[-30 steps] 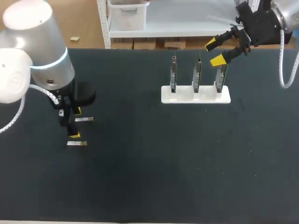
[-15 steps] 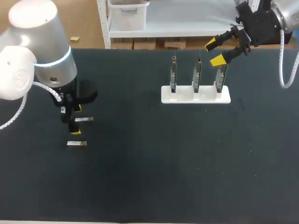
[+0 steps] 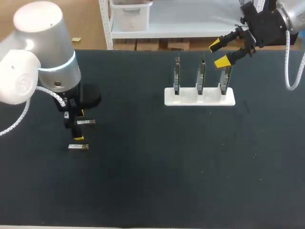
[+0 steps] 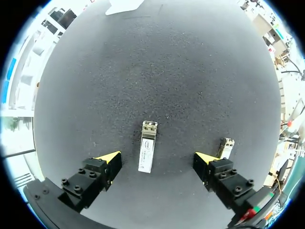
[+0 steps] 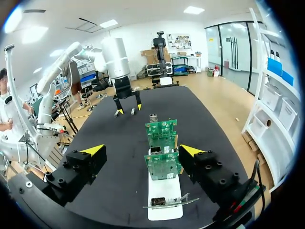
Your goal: Pick up the optical module with the left hand, and insert it into the network port with the right hand.
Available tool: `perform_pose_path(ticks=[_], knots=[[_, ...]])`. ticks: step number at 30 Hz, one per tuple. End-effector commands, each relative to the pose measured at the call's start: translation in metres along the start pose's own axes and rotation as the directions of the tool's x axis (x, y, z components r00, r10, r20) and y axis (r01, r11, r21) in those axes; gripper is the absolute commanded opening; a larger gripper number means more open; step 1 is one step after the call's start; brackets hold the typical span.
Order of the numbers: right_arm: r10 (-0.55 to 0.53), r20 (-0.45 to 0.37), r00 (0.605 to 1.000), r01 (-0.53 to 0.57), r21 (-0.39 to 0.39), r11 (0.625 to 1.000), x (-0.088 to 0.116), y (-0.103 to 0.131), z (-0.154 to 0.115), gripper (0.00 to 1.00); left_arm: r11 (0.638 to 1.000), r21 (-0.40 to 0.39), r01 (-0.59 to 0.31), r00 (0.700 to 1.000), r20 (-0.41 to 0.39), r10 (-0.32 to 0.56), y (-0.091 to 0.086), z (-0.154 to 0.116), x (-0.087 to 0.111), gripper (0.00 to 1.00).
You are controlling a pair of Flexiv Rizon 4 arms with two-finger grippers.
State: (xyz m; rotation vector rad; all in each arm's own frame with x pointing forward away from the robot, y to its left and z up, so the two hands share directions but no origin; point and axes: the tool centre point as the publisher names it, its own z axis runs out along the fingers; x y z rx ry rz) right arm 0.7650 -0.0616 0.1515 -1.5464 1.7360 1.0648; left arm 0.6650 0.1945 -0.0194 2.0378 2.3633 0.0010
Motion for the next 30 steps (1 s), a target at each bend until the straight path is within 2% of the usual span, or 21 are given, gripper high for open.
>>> perform_pose_path(ticks=[1,3,4,5,7,9,10,30], knots=[[-0.001,0.000,1.000,0.001,0.007,1.000,0.000,0.003,0.000,1.00,1.000,0.016,-0.003,1.000,0.011,0.003,0.003,0.004,-0.001,1.00],[-0.001,0.000,1.000,0.001,0.007,1.000,0.000,0.003,0.000,1.00,1.000,0.018,-0.007,1.000,0.008,0.007,0.003,0.004,-0.001,0.98],[-0.001,0.000,1.000,0.001,0.007,1.000,0.000,0.003,0.000,1.00,1.000,0.018,-0.008,1.000,0.008,0.008,0.003,0.004,-0.001,0.69],[-0.001,0.000,1.000,0.001,0.007,1.000,0.000,0.003,0.000,1.00,1.000,0.017,-0.009,1.000,0.008,0.009,0.004,0.004,-0.002,0.45],[-0.001,0.000,1.000,0.001,0.007,1.000,0.000,0.003,0.000,1.00,1.000,0.015,-0.011,1.000,0.007,0.011,0.005,0.004,-0.002,0.36],[-0.001,0.000,1.000,0.001,0.007,1.000,0.000,0.003,0.000,1.00,1.000,0.015,-0.014,1.000,0.008,0.014,0.005,0.004,-0.002,0.23],[-0.001,0.000,1.000,0.001,0.007,1.000,0.000,0.003,0.000,1.00,1.000,0.016,-0.016,1.000,0.008,0.016,0.005,0.004,-0.003,0.00],[-0.001,0.000,1.000,0.001,0.007,1.000,0.000,0.003,0.000,1.00,0.999,0.021,-0.032,0.999,0.023,0.032,0.014,-0.001,-0.017,0.00]])
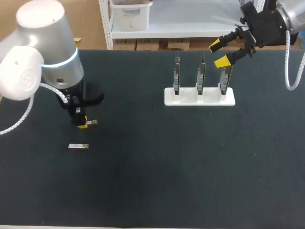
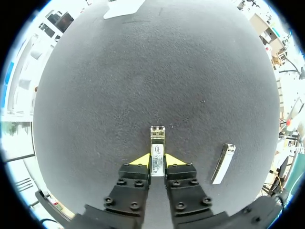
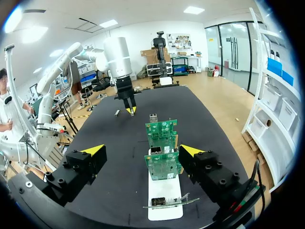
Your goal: Pick up the optical module with the left hand, and insert it into the network port with the right hand.
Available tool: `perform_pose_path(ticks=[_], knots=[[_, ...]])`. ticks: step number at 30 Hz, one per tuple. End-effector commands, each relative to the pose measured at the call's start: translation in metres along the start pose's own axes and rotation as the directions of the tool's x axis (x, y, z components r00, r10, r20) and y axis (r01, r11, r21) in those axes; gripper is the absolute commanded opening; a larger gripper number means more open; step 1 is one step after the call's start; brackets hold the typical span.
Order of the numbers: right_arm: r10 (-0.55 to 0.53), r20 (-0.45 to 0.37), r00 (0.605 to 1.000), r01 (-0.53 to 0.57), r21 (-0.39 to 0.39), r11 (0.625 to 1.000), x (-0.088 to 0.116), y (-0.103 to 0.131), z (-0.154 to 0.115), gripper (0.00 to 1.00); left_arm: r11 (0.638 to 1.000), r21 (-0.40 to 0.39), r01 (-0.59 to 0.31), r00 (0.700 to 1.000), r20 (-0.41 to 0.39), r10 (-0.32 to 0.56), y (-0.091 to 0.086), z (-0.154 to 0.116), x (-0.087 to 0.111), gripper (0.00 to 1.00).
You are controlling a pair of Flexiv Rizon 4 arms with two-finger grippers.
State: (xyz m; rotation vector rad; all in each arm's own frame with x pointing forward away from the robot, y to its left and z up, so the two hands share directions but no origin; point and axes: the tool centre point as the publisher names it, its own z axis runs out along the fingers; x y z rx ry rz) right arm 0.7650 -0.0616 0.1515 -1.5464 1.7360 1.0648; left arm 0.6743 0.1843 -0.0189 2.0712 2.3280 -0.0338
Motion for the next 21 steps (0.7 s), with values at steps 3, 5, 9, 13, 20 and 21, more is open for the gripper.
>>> perform_pose_path(ticks=[3,5,9,13,20,21], knots=[[-0.001,0.000,1.000,0.001,0.007,1.000,0.000,0.003,0.000,1.00,1.000,-0.008,0.002,0.999,0.037,-0.002,0.009,-0.006,-0.014,0.00],[-0.001,0.000,1.000,0.001,0.007,1.000,0.000,0.003,0.000,1.00,1.000,-0.015,-0.008,0.998,0.056,0.009,0.010,-0.010,-0.023,0.00],[-0.001,0.000,1.000,0.001,0.007,1.000,0.000,0.003,0.000,1.00,0.999,-0.037,0.002,0.991,0.135,0.003,0.017,-0.020,-0.043,0.00],[-0.001,0.000,1.000,0.001,0.007,1.000,0.000,0.003,0.000,1.00,0.997,-0.046,0.062,0.953,0.298,-0.046,0.031,-0.039,-0.064,0.00],[-0.001,0.000,1.000,0.001,0.007,1.000,0.000,0.003,0.000,1.00,0.987,-0.057,0.148,0.842,0.531,-0.095,0.065,-0.075,-0.097,0.00],[-0.001,0.000,1.000,0.001,0.007,1.000,0.000,0.003,0.000,1.00,0.985,-0.058,0.165,0.824,0.557,-0.106,0.070,-0.079,-0.101,0.00]])
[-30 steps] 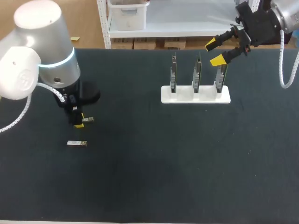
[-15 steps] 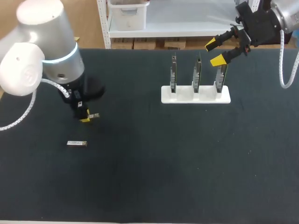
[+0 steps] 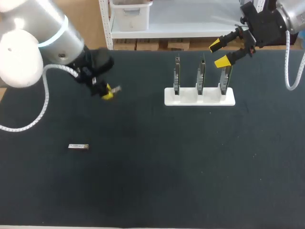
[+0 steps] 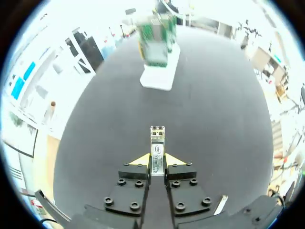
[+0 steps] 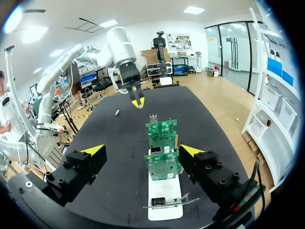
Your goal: Pick up the optical module with the left hand, and insert it into the network port with the right hand.
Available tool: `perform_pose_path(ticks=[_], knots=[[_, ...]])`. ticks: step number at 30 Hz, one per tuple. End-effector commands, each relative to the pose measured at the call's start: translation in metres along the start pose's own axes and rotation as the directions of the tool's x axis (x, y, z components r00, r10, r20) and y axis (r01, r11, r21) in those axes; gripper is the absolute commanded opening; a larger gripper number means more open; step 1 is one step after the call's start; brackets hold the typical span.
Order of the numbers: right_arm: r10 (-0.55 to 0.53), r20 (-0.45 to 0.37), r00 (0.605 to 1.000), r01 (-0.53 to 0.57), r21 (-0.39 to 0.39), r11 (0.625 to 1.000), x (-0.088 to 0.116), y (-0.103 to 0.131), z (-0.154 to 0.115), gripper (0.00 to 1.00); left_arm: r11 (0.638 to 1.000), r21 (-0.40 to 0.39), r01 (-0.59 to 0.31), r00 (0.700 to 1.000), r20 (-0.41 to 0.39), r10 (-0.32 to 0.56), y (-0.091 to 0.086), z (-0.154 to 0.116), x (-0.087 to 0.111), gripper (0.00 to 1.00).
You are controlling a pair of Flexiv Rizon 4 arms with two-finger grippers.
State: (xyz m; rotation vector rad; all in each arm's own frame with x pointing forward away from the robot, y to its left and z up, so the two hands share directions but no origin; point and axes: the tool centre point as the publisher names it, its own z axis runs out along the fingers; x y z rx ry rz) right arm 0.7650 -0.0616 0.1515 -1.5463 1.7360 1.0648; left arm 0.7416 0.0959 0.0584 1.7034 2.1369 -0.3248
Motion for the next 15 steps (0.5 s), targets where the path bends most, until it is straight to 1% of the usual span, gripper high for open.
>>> perform_pose_path(ticks=[1,4,5,6,8,11,14,15], knots=[[-0.001,0.000,1.000,0.001,0.007,1.000,0.000,0.003,0.000,1.00,0.998,-0.021,0.065,0.977,0.203,-0.059,0.019,-0.004,-0.011,0.00],[-0.001,0.000,1.000,0.001,0.007,1.000,0.000,0.003,0.000,1.00,0.990,-0.057,0.128,0.953,0.284,-0.107,0.033,-0.011,-0.030,0.00],[-0.001,0.000,1.000,0.001,0.007,1.000,0.000,0.003,0.000,1.00,0.990,-0.057,0.132,0.942,0.320,-0.107,0.037,-0.015,-0.038,0.00],[-0.001,0.000,1.000,0.001,0.007,1.000,0.000,0.003,0.000,1.00,0.988,-0.076,0.134,0.937,0.335,-0.102,0.040,-0.018,-0.047,0.00],[-0.001,0.000,1.000,0.001,0.007,1.000,0.000,0.003,0.000,1.00,0.987,-0.080,0.137,0.910,0.404,-0.093,0.048,-0.026,-0.065,0.00],[-0.001,0.000,1.000,0.001,0.007,1.000,0.000,0.003,0.000,1.00,0.987,-0.097,0.129,0.874,0.481,-0.067,0.057,-0.036,-0.094,0.00],[-0.001,0.000,1.000,0.001,0.007,1.000,0.000,0.003,0.000,1.00,0.988,-0.105,0.111,0.837,0.546,-0.036,0.060,-0.044,-0.123,0.00],[-0.001,0.000,1.000,0.001,0.007,1.000,0.000,0.003,0.000,1.00,0.990,-0.095,0.102,0.818,0.574,-0.029,0.059,-0.045,-0.132,0.00]])
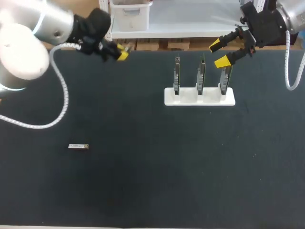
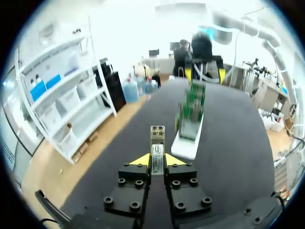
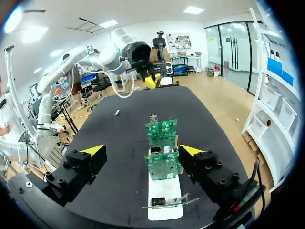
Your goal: Pick up the optical module with the left hand, and insert it into the network port with the right hand.
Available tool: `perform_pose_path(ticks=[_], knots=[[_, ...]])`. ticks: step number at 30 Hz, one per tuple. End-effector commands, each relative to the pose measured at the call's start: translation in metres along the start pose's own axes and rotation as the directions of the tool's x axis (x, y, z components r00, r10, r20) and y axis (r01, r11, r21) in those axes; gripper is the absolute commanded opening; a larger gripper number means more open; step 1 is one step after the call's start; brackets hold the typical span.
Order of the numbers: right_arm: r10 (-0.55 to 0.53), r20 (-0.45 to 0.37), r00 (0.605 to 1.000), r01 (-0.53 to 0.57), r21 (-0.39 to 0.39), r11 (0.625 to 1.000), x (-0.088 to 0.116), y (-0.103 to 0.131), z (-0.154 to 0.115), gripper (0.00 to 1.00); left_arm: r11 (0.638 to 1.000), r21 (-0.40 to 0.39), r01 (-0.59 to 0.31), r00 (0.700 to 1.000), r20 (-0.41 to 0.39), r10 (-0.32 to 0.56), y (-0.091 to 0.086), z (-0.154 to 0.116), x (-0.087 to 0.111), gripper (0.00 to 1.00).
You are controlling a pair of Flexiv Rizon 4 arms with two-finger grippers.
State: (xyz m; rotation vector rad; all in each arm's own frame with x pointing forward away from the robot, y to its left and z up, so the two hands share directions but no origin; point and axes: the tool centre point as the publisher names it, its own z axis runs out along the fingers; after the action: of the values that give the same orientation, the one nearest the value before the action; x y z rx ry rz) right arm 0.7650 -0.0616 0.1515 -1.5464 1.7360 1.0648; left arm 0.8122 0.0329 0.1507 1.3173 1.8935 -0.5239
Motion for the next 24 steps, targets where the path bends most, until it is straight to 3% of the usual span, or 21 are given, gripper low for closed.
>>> perform_pose_path(ticks=[1,7,12,24], knots=[[-0.001,0.000,1.000,0.001,0.007,1.000,0.000,0.003,0.000,1.00,0.999,0.017,-0.032,0.978,0.209,0.028,-0.004,0.012,-0.029,0.00],[-0.001,0.000,1.000,0.001,0.007,1.000,0.000,0.003,0.000,1.00,0.997,0.050,-0.061,0.943,0.331,0.041,-0.014,0.023,-0.068,0.00],[-0.001,0.000,1.000,0.001,0.007,1.000,0.000,0.003,0.000,1.00,0.992,0.075,-0.104,0.919,0.389,0.067,-0.025,0.034,-0.092,0.00],[-0.001,0.000,1.000,0.001,0.007,1.000,0.000,0.003,0.000,1.00,0.963,0.177,-0.201,0.870,0.484,0.093,-0.050,0.064,-0.132,0.00]])
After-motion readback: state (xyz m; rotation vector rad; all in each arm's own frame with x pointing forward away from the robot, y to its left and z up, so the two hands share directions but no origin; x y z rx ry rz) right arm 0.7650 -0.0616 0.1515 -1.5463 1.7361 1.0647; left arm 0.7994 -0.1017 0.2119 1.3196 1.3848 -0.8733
